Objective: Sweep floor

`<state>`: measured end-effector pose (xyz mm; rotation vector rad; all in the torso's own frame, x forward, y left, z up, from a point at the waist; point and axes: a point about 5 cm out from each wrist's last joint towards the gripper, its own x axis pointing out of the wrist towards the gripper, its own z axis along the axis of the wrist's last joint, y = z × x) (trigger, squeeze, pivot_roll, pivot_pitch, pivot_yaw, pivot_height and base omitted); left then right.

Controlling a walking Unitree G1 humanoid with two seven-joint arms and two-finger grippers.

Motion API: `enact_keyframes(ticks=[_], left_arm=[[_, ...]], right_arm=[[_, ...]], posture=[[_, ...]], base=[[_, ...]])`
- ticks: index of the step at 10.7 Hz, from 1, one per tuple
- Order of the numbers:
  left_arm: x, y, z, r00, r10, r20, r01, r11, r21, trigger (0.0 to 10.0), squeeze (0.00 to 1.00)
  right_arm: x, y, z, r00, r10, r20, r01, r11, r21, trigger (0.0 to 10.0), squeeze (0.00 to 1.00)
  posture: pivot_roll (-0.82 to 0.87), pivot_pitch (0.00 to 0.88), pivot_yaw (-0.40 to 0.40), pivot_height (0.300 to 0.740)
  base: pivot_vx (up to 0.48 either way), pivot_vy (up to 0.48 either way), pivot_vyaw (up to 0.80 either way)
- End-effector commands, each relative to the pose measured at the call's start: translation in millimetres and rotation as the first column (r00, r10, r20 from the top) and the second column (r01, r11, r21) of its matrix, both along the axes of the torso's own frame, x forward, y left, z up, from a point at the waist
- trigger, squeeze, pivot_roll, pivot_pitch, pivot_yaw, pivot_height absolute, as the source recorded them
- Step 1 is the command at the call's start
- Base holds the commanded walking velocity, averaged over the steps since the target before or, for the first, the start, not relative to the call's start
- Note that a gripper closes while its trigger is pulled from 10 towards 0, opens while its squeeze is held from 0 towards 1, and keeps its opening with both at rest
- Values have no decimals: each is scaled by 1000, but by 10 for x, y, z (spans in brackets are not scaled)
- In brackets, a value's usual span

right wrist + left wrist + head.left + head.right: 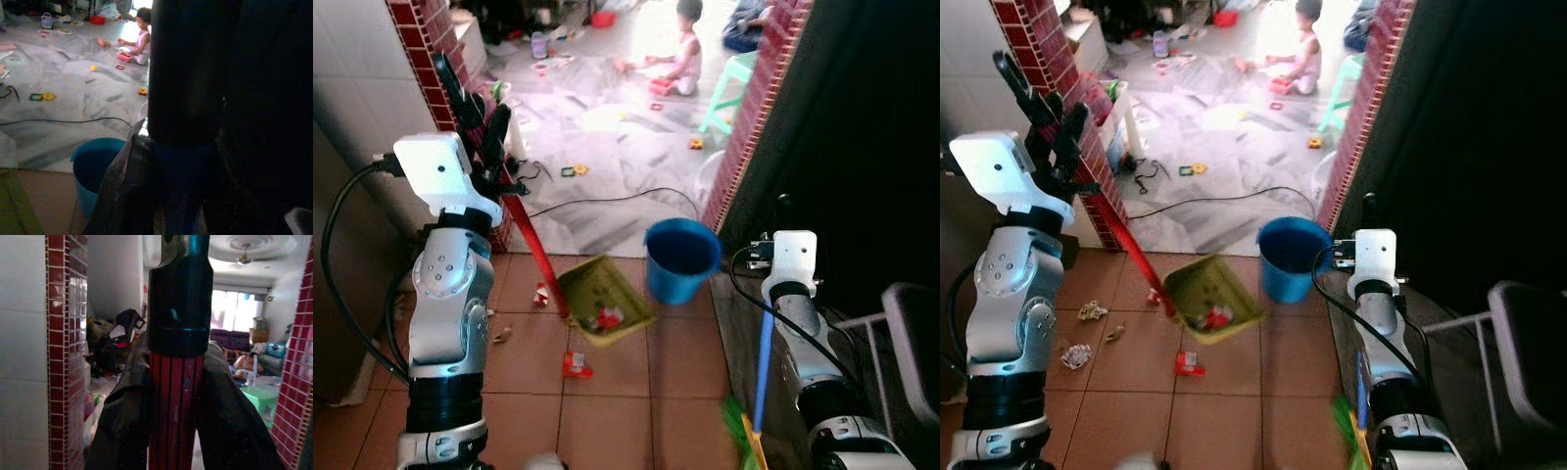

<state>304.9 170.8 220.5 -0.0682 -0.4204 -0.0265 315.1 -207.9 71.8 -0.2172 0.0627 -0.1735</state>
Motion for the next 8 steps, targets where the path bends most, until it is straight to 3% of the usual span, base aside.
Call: enact_keyframes(ticks=[1, 6, 8], left_arm=[[-25, -15, 231, 993, 1, 114, 0, 1000, -7, 10000, 0], [-42, -56, 501, 980, -12, 198, 19, 999, -36, 10000, 0], [-41, -63, 518, 979, -12, 203, 20, 999, -36, 10000, 0]], right_arm=[[40, 36, 66, 999, 24, 27, -23, 1000, -14, 10000, 0], [21, 34, 26, 1000, 28, 13, -28, 999, -21, 10000, 0], [19, 39, 21, 999, 31, 11, -31, 999, -22, 10000, 0]], posture=[[6, 0, -30, 740], [4, 0, -30, 740], [4, 0, -30, 740]], base=[[480, 0, 0], [480, 0, 0], [480, 0, 0]])
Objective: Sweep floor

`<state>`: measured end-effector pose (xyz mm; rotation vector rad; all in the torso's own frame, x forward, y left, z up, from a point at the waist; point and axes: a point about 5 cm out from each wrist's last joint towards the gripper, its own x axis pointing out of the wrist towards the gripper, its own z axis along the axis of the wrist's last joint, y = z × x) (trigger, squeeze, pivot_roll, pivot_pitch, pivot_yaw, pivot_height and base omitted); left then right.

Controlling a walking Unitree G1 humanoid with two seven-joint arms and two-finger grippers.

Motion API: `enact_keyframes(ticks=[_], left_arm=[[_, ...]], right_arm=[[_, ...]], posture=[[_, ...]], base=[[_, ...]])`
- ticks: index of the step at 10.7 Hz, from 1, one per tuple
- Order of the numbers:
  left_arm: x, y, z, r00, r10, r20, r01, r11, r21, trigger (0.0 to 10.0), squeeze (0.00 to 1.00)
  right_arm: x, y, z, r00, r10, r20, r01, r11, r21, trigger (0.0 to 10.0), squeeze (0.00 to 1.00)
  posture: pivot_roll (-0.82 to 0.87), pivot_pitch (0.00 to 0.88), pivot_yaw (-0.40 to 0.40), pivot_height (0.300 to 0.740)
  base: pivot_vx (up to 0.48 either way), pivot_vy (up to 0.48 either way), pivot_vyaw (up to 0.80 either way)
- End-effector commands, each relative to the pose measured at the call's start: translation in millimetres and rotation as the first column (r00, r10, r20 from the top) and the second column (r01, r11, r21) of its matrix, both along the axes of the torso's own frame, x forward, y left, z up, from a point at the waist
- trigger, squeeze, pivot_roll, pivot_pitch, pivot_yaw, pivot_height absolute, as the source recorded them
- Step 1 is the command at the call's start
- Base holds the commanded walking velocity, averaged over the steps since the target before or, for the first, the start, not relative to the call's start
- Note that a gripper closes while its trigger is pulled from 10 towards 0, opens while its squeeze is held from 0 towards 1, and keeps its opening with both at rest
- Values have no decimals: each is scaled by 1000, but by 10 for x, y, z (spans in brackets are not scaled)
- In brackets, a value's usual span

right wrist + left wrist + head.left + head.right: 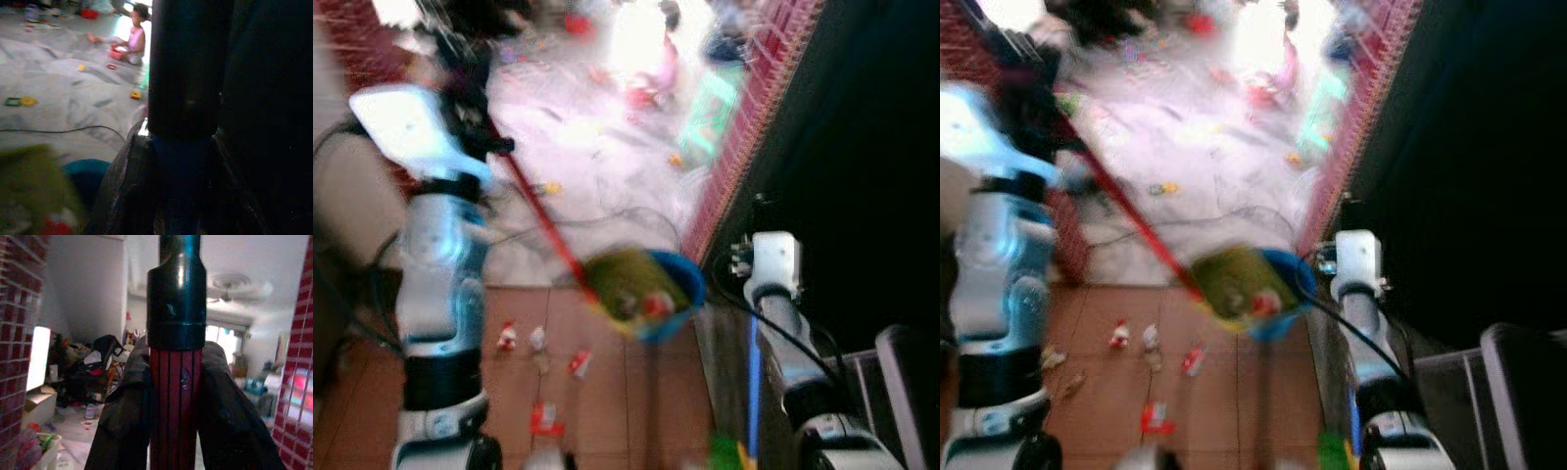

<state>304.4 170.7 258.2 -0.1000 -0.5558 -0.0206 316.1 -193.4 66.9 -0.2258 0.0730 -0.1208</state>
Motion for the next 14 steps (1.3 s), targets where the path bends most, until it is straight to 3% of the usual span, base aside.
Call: enact_keyframes(ticks=[1, 5, 6, 8, 11, 14], left_arm=[[-34, -70, 136, 997, -20, 69, 20, 1000, 1, 10000, 0], [-22, -88, 72, 999, -25, 47, 25, 1000, 8, 10000, 0], [-5, -150, 48, 998, -27, 49, 24, 998, 61, 10000, 0], [3, -207, 28, 998, -40, 49, 37, 997, 72, 10000, 0], [44, -366, -75, 997, -72, 38, 67, 991, 112, 10000, 0], [101, -702, -177, 987, -156, 43, 142, 962, 235, 10000, 0]], right_arm=[[8, -106, 66, 999, -18, 27, 18, 1000, -18, 10000, 0], [10, -110, 65, 1000, -16, 25, 16, 999, -28, 10000, 0], [9, -104, 62, 1000, -17, 25, 18, 999, -37, 10000, 0], [8, -91, 57, 1000, -15, 25, 16, 999, -36, 10000, 0], [31, -76, 70, 1000, -14, 28, 15, 999, -36, 10000, 0], [33, -48, 62, 1000, -13, 28, 13, 999, -30, 10000, 0]], posture=[[5, 0, -32, 740], [2, 0, -33, 740], [0, 0, -31, 740], [0, 0, -30, 740], [-1, 0, -29, 740], [-2, 0, -21, 740]], base=[[480, 0, 0], [468, 0, 0], [319, 0, 0], [142, 0, 0], [0, 0, 0], [0, 0, 0]])
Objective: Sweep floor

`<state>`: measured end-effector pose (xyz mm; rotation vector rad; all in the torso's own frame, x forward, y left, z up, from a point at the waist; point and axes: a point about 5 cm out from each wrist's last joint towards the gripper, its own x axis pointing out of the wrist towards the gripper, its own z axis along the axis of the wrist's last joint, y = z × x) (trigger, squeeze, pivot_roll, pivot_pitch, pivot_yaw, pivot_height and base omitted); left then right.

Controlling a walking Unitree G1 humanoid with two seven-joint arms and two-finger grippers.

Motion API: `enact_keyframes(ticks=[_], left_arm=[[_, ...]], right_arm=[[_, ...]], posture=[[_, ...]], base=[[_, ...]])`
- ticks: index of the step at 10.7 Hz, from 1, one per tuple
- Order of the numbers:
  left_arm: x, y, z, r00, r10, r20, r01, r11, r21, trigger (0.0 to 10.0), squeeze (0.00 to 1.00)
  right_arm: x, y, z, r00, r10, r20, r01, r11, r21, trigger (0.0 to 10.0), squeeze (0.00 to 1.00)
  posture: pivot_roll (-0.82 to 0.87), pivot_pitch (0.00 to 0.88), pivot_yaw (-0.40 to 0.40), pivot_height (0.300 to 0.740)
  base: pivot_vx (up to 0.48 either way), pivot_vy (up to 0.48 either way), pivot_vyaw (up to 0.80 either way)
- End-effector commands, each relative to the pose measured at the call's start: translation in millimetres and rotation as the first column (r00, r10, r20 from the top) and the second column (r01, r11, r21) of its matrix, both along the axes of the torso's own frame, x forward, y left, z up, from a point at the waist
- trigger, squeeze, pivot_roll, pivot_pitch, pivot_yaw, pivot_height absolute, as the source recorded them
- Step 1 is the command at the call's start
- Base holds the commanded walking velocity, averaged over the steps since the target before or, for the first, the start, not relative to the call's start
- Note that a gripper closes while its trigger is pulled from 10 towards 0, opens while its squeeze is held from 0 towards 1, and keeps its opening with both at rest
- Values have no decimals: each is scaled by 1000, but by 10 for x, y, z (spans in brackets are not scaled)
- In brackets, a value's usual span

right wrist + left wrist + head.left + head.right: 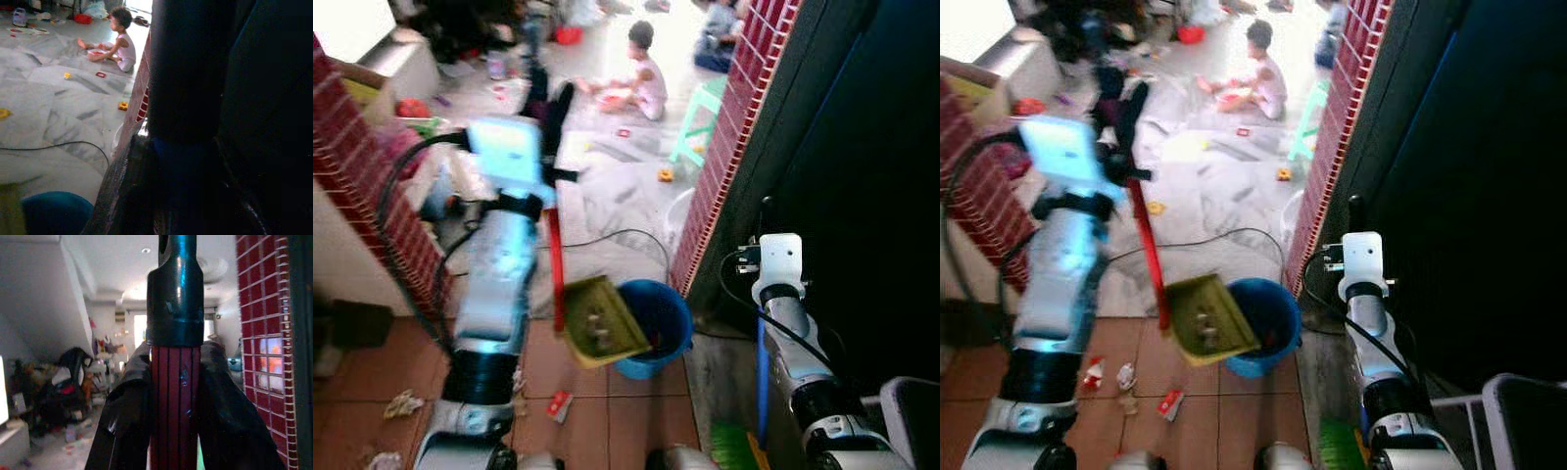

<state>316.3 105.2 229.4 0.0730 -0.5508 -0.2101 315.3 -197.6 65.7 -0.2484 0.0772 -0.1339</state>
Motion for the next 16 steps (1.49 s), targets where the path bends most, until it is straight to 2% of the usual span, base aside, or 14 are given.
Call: enact_keyframes(ticks=[1, 2, 4, 5, 6, 7, 9, 10, 11, 12, 13, 14, 15, 16], left_arm=[[12, -132, 99, 998, -24, 65, 21, 999, 39, 10000, 0], [23, -216, 106, 996, -47, 75, 44, 998, 46, 10000, 0], [12, -544, 109, 975, -175, 135, 155, 977, 149, 10000, 0], [2, -627, 99, 964, -222, 149, 195, 964, 179, 10000, 0], [-73, -840, 66, 921, -362, 145, 317, 912, 261, 10000, 0], [-213, -1098, -46, 820, -568, 69, 505, 776, 378, 10000, 0], [-394, -1290, -201, 683, -729, -50, 634, 557, 536, 10000, 0], [-460, -1353, -214, 631, -770, -94, 670, 481, 565, 10000, 0], [-494, -1381, -221, 606, -787, -119, 679, 432, 594, 10000, 0], [-490, -1384, -216, 598, -789, -141, 673, 400, 622, 10000, 0], [-483, -1382, -183, 601, -787, -140, 664, 394, 635, 10000, 0], [-469, -1377, -160, 614, -780, -123, 658, 419, 626, 10000, 0], [-433, -1355, -133, 645, -759, -89, 628, 459, 629, 10000, 0], [-341, -1295, -14, 695, -718, -26, 593, 553, 585, 10000, 0]], right_arm=[[31, 7, 64, 1000, 1, 31, -1, 1000, -5, 10000, 0], [22, 16, 52, 1000, 2, 28, -2, 1000, -4, 10000, 0], [31, 44, 55, 1000, 7, 30, -7, 1000, -3, 10000, 0], [36, 46, 59, 999, 6, 31, -6, 1000, -2, 10000, 0], [36, 45, 64, 999, 6, 34, -5, 1000, -3, 10000, 0], [22, 28, 53, 999, 3, 33, -3, 1000, -6, 10000, 0], [16, 29, 43, 1000, 4, 30, -4, 1000, -8, 10000, 0], [19, 37, 44, 1000, 6, 30, -6, 1000, -8, 10000, 0], [22, 42, 43, 1000, 8, 29, -8, 1000, -9, 10000, 0], [20, 43, 37, 1000, 8, 27, -8, 1000, -10, 10000, 0], [12, 50, 24, 1000, 10, 24, -10, 1000, -12, 10000, 0], [10, 53, 20, 1000, 11, 23, -10, 1000, -13, 10000, 0], [11, 56, 24, 1000, 10, 24, -10, 1000, -14, 10000, 0], [14, 53, 27, 1000, 10, 25, -10, 1000, -15, 10000, 0]], posture=[[-2, 0, -20, 740], [-2, 0, -20, 740], [-3, 0, -16, 740], [-6, 0, -14, 740], [-8, 0, -13, 740], [-10, 0, -10, 740], [-11, 0, -13, 740], [-11, 0, -13, 740], [-11, 0, -13, 740], [-9, 0, -15, 740], [-9, 0, -15, 740], [-9, 0, -15, 740], [-11, 0, -15, 740], [-14, 0, -15, 740]], base=[[0, 0, 0], [0, 0, 0], [0, 0, 0], [0, 0, 0], [0, 0, 0], [0, 0, 0], [0, 0, 0], [0, 0, 0], [0, 0, 0], [0, 0, 0], [0, 0, 0], [0, 0, 0], [0, 0, 0], [0, 0, 0]])
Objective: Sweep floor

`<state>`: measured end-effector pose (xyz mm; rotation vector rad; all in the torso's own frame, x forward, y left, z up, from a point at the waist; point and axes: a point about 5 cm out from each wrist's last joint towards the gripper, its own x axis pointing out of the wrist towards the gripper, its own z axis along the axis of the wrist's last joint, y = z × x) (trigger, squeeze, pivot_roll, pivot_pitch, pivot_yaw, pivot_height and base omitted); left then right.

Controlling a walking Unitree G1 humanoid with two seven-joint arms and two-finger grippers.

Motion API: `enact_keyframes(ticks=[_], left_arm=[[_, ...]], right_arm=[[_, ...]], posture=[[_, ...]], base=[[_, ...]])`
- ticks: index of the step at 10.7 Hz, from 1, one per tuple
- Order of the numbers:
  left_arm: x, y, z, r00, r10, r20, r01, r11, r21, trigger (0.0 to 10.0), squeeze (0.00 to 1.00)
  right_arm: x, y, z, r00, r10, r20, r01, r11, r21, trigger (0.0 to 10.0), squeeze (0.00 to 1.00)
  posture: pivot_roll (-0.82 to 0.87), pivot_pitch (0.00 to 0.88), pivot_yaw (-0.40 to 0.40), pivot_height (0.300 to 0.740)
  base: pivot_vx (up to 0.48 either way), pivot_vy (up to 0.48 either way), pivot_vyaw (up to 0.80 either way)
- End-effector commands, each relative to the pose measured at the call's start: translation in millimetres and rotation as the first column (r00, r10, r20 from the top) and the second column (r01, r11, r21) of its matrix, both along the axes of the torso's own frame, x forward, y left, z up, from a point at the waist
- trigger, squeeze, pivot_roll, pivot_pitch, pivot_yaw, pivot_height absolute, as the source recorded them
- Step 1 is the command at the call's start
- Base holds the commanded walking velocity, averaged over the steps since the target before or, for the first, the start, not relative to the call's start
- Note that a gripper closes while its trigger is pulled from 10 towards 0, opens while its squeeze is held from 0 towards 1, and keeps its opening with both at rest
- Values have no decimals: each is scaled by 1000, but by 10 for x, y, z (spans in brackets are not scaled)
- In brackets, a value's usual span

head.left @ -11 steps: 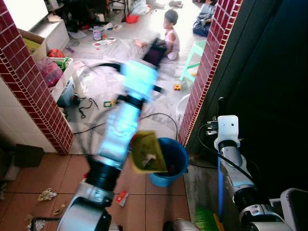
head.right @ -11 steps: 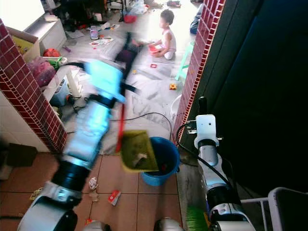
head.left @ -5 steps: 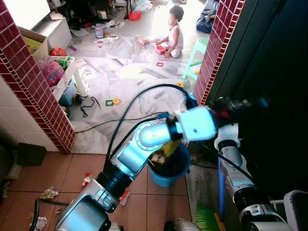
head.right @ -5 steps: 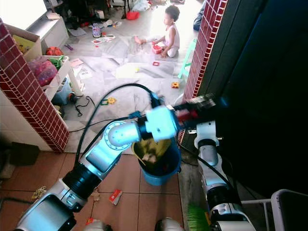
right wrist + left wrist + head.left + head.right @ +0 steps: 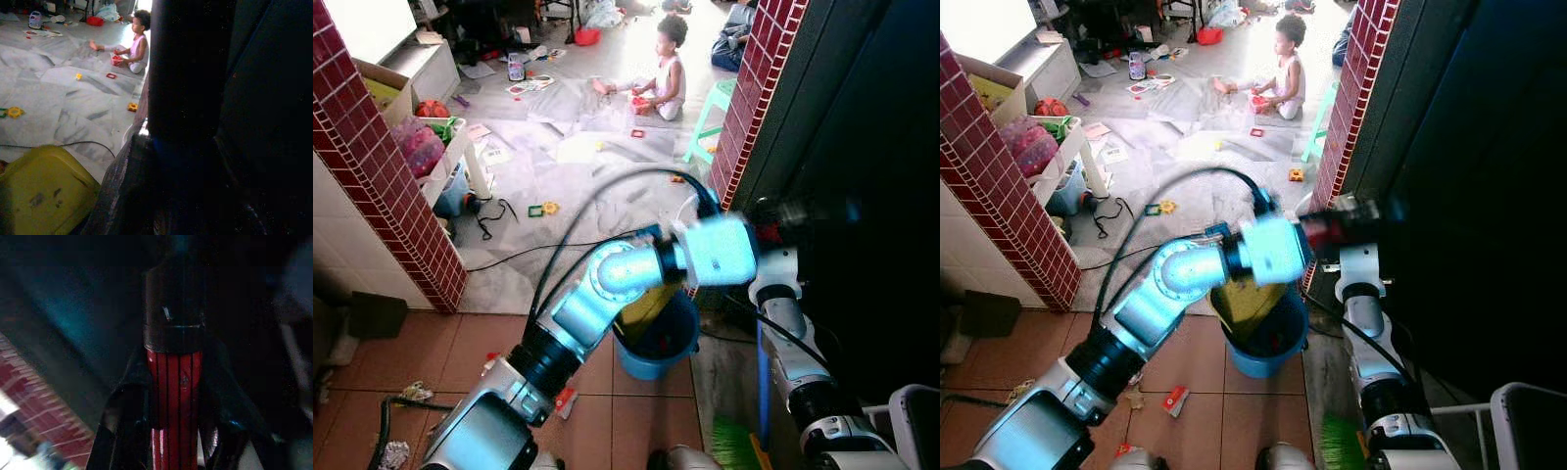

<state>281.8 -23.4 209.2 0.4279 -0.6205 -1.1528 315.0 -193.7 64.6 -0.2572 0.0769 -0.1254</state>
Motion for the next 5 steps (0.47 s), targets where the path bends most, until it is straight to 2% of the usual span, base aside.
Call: enact_keyframes(ticks=[1, 2, 3, 4, 5], left_arm=[[59, 42, 292, 994, 38, 99, -32, 998, -63, 10000, 0], [208, 214, 534, 978, 176, 107, -153, 969, -196, 10000, 0], [312, 447, 801, 945, 303, 122, -249, 911, -328, 10000, 0], [372, 678, 980, 905, 408, 119, -326, 846, -422, 10000, 0], [402, 825, 1038, 878, 466, 112, -372, 809, -454, 10000, 0]], right_arm=[[15, 4, 38, 1000, 0, 26, 0, 1000, -8, 10000, 0], [14, 0, 34, 1000, -3, 25, 3, 1000, -11, 10000, 0], [13, 4, 32, 1000, -4, 25, 4, 1000, -12, 10000, 0], [8, 16, 23, 1000, -1, 23, 1, 1000, -13, 10000, 0], [7, 23, 18, 1000, 2, 21, -2, 1000, -13, 10000, 0]], posture=[[-14, 0, -15, 740], [-13, 0, -13, 740], [-13, 0, -13, 740], [-4, 0, -15, 740], [-4, 0, -15, 740]], base=[[0, 0, 0], [0, 0, 0], [0, 0, 0], [0, 0, 0], [0, 0, 0]])
